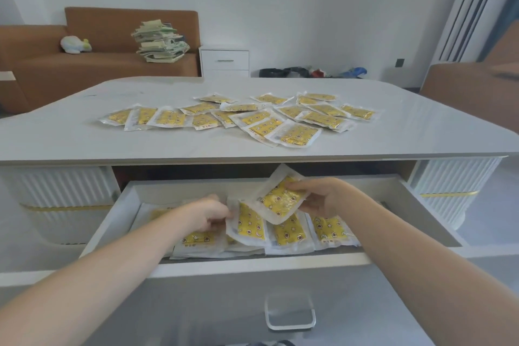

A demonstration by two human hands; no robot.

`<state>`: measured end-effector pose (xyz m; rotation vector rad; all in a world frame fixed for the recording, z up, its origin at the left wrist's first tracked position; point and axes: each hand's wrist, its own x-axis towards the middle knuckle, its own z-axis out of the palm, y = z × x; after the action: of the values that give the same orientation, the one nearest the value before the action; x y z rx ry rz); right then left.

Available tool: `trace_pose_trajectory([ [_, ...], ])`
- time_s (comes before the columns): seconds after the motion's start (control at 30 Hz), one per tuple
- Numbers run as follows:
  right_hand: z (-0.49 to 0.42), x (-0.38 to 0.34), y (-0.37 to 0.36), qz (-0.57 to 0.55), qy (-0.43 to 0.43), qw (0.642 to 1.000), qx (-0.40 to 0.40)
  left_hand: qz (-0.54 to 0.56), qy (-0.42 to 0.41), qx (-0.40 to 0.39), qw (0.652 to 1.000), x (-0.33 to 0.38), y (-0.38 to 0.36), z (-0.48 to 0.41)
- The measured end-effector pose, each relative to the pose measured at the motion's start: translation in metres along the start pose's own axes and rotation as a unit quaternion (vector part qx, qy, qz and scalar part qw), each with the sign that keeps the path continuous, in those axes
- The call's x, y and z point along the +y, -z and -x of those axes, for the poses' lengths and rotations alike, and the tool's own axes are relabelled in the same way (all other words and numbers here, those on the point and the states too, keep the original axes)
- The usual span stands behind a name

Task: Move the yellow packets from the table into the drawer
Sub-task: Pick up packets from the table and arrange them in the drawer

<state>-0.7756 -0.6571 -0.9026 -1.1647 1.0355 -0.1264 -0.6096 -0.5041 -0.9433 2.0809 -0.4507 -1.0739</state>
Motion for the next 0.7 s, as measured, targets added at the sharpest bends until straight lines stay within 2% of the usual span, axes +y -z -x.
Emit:
trace_pose_trajectory([
  [0.07, 0.001, 0.000, 0.003, 0.014, -0.002, 1.000, 0.009, -0.137, -0.040, 0.054, 0.988, 0.001, 0.000, 0.004],
  [0.13, -0.003, -0.001, 0.003, 0.033, -0.011, 0.999, 0.006, -0.241, -0.087, 0.121, 0.959, 0.002, -0.001, 0.014],
  [0.2, -0.003, -0.006, 0.002, 0.069, -0.020, 0.997, -0.020, -0.322, -0.145, 0.132, 0.926, 0.006, 0.001, 0.024],
  [0.27, 0.002, -0.013, 0.007, 0.132, -0.016, 0.991, -0.022, -0.390, -0.206, 0.087, 0.893, 0.010, -0.005, 0.033],
  [0.33, 0.010, -0.018, 0.015, 0.198, -0.009, 0.980, -0.003, -0.474, -0.244, 0.007, 0.846, 0.018, -0.013, 0.042],
  [0.4, -0.001, -0.033, 0.065, 0.244, -0.017, 0.968, 0.062, -0.557, -0.231, -0.074, 0.795, 0.059, -0.053, 0.025],
  [0.47, -0.005, -0.027, 0.075, 0.300, -0.034, 0.951, 0.073, -0.620, -0.200, -0.103, 0.752, 0.065, -0.067, 0.030],
  [0.6, -0.005, -0.015, 0.074, 0.322, -0.028, 0.943, 0.073, -0.664, -0.187, -0.122, 0.713, 0.057, -0.085, 0.026],
  [0.7, -0.010, -0.008, 0.069, 0.343, 0.007, 0.936, 0.079, -0.665, -0.189, -0.120, 0.712, 0.051, -0.087, 0.022],
])
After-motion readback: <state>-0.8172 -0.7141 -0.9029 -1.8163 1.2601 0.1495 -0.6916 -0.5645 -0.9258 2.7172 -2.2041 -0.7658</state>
